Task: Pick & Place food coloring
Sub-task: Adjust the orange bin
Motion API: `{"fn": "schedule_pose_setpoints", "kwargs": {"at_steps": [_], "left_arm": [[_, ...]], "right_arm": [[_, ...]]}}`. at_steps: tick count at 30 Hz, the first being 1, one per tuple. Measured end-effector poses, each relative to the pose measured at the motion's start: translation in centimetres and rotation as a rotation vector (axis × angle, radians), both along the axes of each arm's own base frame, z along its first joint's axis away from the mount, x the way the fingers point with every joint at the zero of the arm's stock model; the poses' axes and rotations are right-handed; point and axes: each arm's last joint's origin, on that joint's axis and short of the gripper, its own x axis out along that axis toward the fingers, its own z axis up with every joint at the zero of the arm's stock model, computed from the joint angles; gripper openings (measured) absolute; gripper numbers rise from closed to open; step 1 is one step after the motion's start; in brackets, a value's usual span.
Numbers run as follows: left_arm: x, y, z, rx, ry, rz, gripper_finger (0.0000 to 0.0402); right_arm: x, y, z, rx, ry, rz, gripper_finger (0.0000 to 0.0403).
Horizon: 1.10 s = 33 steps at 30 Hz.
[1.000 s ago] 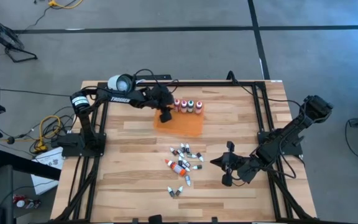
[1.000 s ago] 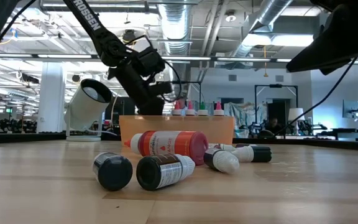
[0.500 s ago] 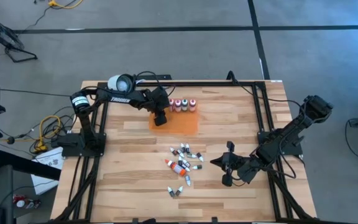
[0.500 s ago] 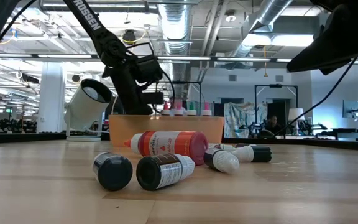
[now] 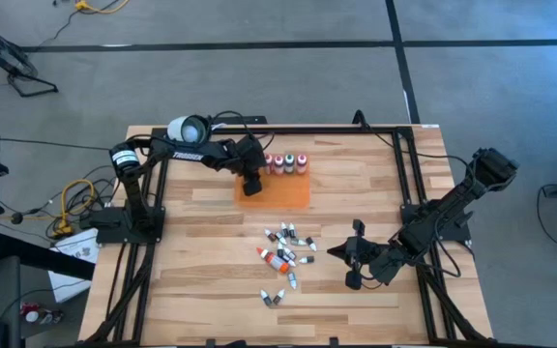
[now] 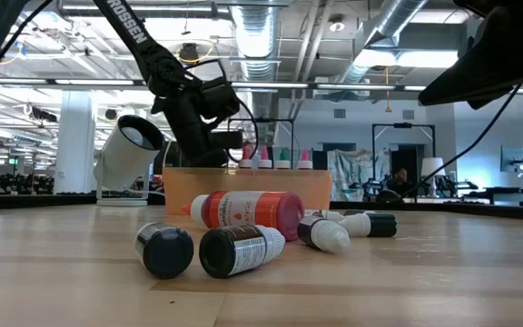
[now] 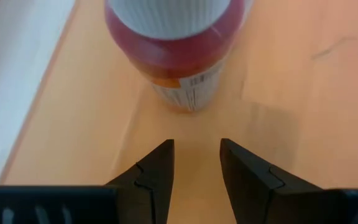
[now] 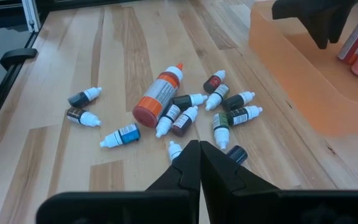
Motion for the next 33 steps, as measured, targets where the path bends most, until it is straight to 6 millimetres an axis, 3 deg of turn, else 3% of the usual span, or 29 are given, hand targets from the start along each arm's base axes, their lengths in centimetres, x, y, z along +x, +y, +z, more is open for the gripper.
{"fn": "schedule_pose_setpoints", "kwargs": {"at_steps": [19,25,33], "left_arm": [[0.1,0.1,0.4,-0.003,-0.032,0.029,0.0125],[-0.3,-0.2,2.5,0.013,-0.076,0.038,0.0125],[-2.4,-1.2,7.1,0.048,-0.108,0.049,0.0125]], "right_arm": [[0.0,0.0,0.0,0.000,0.000,0.000,0.0001],[0.0,0.0,0.0,-0.001,0.000,0.000,0.0001],[0.0,0.0,0.0,-0.001,0.000,0.000,0.0001]]}}
